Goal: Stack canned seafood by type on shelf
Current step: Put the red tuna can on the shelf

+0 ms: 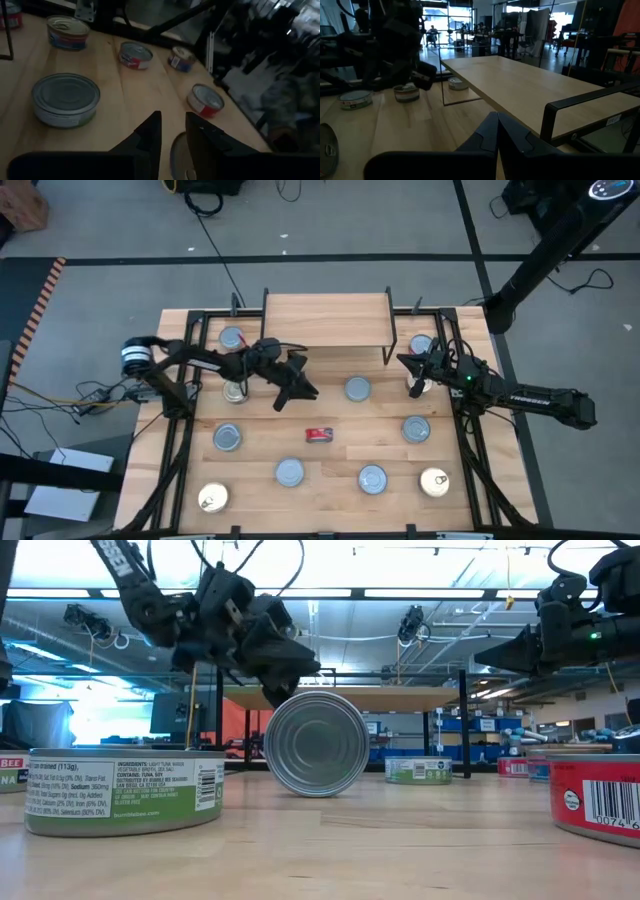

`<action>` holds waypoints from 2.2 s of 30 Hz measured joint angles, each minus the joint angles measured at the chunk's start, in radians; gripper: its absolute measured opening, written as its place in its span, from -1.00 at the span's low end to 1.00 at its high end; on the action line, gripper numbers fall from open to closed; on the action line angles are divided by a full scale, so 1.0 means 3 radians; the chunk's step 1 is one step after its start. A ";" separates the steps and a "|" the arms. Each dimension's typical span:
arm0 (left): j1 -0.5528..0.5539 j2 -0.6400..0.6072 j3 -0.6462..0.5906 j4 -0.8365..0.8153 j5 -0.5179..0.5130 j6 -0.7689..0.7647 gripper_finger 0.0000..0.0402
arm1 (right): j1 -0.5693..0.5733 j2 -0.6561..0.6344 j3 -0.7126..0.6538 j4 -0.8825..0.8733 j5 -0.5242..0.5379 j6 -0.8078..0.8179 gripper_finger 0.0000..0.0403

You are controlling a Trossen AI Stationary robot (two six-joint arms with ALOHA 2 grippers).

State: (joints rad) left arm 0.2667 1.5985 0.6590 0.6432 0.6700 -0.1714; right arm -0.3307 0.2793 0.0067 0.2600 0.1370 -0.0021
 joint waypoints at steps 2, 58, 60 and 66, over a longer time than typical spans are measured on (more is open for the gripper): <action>-0.0042 -0.0136 0.0000 -0.0229 -0.0073 0.0124 -0.54 | -0.0001 -0.0001 0.0000 0.0000 0.0000 0.0000 -0.91; -0.1060 -0.0204 0.0713 -0.2257 -0.1448 0.0911 0.30 | -0.0001 0.0000 -0.0001 0.0002 -0.0001 0.0000 -0.91; -0.1072 -0.0156 0.0713 -0.2134 -0.1448 0.0917 0.30 | 0.0000 0.0000 -0.0001 0.0004 0.0000 -0.0001 -0.91; -0.1064 -0.0151 0.0715 -0.2113 -0.1472 0.1014 0.30 | -0.0001 0.0000 -0.0001 0.0002 -0.0001 0.0000 -0.91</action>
State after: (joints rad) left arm -0.0525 1.5532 0.8734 0.0093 0.2283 0.1329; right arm -0.3309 0.2794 0.0064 0.2606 0.1368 -0.0021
